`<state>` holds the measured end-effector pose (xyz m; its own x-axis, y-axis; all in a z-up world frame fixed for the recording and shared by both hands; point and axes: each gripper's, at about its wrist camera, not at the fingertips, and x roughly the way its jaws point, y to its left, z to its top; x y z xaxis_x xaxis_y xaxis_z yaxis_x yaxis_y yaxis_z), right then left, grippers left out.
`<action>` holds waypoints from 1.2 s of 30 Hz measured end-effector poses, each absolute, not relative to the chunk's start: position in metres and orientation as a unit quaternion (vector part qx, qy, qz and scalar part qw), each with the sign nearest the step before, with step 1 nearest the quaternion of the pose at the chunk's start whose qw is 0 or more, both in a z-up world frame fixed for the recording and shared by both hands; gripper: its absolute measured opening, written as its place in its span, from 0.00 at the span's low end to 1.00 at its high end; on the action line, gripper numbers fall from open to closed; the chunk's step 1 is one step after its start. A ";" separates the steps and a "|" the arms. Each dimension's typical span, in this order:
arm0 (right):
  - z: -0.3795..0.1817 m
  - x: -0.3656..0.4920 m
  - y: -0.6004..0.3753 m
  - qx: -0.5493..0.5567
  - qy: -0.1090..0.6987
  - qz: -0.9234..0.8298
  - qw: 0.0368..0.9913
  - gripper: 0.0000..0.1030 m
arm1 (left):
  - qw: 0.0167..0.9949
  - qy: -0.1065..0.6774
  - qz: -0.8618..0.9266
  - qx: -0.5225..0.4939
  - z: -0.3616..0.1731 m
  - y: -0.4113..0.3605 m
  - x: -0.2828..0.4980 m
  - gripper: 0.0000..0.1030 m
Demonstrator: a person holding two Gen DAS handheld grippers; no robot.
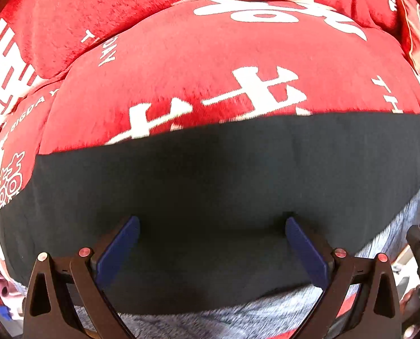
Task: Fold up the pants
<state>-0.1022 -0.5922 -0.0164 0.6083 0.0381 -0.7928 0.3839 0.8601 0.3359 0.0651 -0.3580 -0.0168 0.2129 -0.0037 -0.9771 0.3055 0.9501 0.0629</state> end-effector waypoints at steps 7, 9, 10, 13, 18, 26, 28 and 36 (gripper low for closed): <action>-0.012 -0.072 -0.611 0.243 0.413 -0.108 0.871 1.00 | 0.777 0.617 -0.089 0.090 -0.019 -0.359 0.073 1.00; -0.011 -0.070 -0.611 0.231 0.413 -0.117 0.873 1.00 | 0.779 0.616 -0.082 0.085 -0.020 -0.360 0.075 1.00; -0.010 -0.072 -0.610 0.225 0.414 -0.121 0.874 1.00 | 0.779 0.617 -0.076 0.083 -0.020 -0.361 0.078 1.00; -0.010 -0.065 -0.596 0.175 0.438 -0.139 0.871 0.96 | 0.773 0.627 -0.059 0.075 -0.020 -0.364 0.084 1.00; 0.002 -0.066 -0.589 0.164 0.443 -0.128 0.872 0.43 | 0.787 0.608 -0.055 0.088 -0.018 -0.369 0.076 1.00; 0.042 -0.070 -0.570 0.129 0.436 -0.143 0.879 0.25 | 0.802 0.587 -0.077 0.083 -0.018 -0.364 0.071 1.00; 0.053 -0.068 -0.556 0.092 0.436 -0.151 0.882 0.25 | 0.803 0.584 -0.084 0.084 -0.018 -0.363 0.071 1.00; 0.093 -0.066 -0.489 -0.021 0.419 -0.151 0.895 0.25 | 0.798 0.586 -0.113 0.087 -0.006 -0.340 0.063 1.00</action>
<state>-0.0659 -0.4886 0.0933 0.6039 -0.2878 -0.7433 0.2518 0.9537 -0.1646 0.0632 -0.3400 -0.0060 0.2889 -0.0782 -0.9542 0.2814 0.9596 0.0066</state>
